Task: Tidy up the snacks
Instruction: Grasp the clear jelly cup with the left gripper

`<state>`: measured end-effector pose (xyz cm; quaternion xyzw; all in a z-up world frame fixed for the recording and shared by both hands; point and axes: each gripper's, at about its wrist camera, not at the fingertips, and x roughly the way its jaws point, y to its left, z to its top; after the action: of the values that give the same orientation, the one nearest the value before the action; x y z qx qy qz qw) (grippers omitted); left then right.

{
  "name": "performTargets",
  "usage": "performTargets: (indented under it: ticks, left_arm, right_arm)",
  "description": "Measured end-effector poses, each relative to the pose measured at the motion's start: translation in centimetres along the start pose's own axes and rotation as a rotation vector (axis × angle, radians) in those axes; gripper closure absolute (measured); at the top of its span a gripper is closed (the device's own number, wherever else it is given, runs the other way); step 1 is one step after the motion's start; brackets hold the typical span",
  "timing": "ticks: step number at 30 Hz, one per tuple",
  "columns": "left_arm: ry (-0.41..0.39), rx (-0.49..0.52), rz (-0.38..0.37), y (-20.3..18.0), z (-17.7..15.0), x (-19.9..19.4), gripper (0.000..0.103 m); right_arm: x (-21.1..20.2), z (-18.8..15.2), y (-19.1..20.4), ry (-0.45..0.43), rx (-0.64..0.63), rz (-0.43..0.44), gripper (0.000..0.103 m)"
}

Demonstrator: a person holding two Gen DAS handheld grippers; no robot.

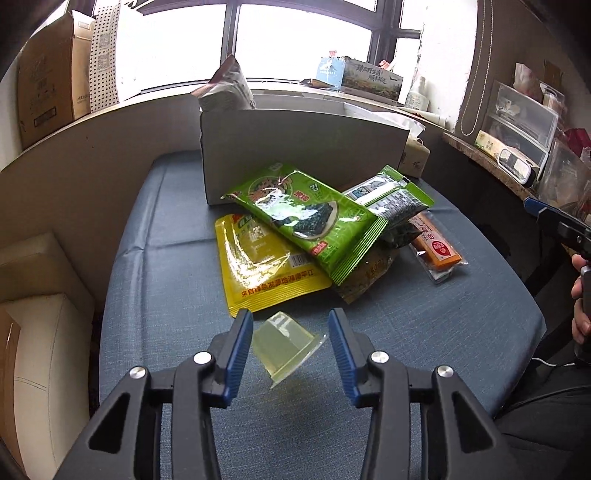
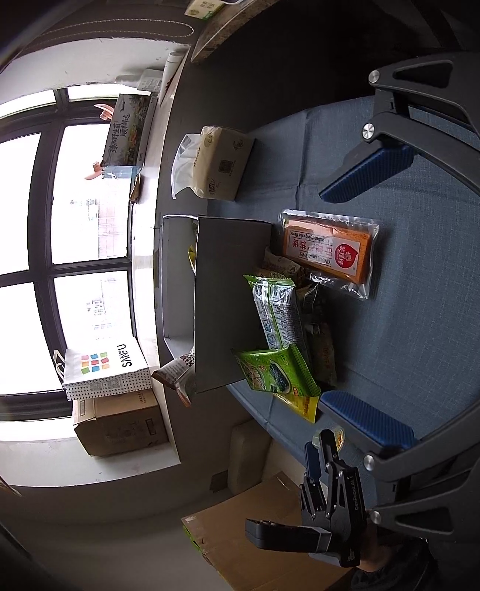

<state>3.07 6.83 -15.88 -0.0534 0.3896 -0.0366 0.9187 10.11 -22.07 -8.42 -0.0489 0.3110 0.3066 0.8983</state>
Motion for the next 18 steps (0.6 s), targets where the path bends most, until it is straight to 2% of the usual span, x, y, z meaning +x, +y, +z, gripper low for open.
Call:
performTargets:
  ticks: [4,7,12,14,15,18]
  left_arm:
    - [0.042,-0.024,0.0,0.6,-0.4,1.3,0.056]
    - [0.083,-0.061,-0.02,1.1,-0.9,2.3,0.051]
    - [0.099,-0.044,0.011,1.0,-1.4,2.7,0.048]
    - [0.101,-0.05,0.001,1.1,-1.5,2.8,0.048]
    - [0.097,-0.051,-0.001,1.1,-1.6,2.9,0.053]
    - [0.091,-0.043,0.007,1.0,-1.6,2.6,0.053]
  right_arm:
    - [0.2,-0.1,0.2,0.007,-0.007,0.004,0.0]
    - [0.2,-0.2,0.3,0.009,-0.01,0.003,0.0]
    - [0.3,-0.2,0.1,0.015,0.0,0.004,0.0]
    - [0.3,-0.2,0.1,0.016,0.0,0.005,0.0]
    - [0.4,-0.2,0.1,0.017,-0.001,0.005,0.0]
    - [0.4,-0.2,0.2,0.019,-0.004,0.003,0.0]
